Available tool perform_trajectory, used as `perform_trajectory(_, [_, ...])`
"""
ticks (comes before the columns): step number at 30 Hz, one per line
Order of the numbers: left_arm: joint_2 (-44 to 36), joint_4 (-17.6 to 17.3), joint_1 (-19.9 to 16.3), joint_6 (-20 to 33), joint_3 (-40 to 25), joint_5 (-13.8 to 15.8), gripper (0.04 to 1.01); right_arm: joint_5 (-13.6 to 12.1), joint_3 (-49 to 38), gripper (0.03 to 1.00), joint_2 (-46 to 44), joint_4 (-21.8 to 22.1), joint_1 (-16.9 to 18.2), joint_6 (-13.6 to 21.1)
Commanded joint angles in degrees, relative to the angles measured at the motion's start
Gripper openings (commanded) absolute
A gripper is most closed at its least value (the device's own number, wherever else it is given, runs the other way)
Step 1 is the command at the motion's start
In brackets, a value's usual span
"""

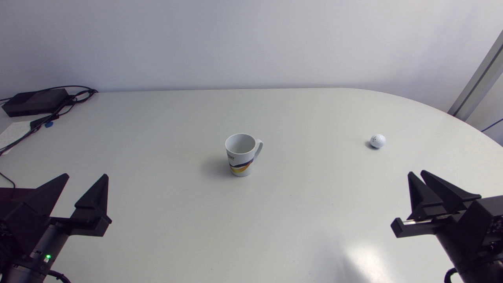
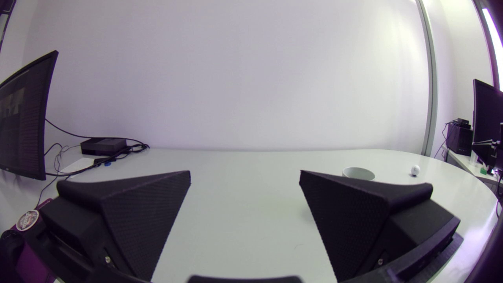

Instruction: Pick up the white golf ball from the table and place it into the cup.

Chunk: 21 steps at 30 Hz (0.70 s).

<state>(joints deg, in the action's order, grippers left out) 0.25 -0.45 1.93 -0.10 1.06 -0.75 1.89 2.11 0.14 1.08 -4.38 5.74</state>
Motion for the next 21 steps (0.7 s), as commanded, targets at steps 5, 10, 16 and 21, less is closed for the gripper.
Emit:
perform_trajectory(5, [-0.95,-0.08,1.32,-1.13,-0.97,0.40,0.992,0.57,-2.28,0.975,-0.49,-0.20,-0.63,-0.55])
perform_trajectory(10, [-0.95,-0.08,1.32,-1.13,-0.97,0.40,0.992,0.57,-2.28,0.975,-0.58,-0.03,-0.98,-0.46])
perform_trajectory(16, [-0.95,-0.08,1.32,-1.13,-0.97,0.40,0.992,0.57,-1.85,0.975,-0.58,-0.12,-1.07,-0.29])
perform_trajectory(21, [-0.95,-0.08,1.32,-1.13,-0.97,0.40,0.992,0.48,-0.88,0.975,-0.49,-0.73,-1.07,0.24])
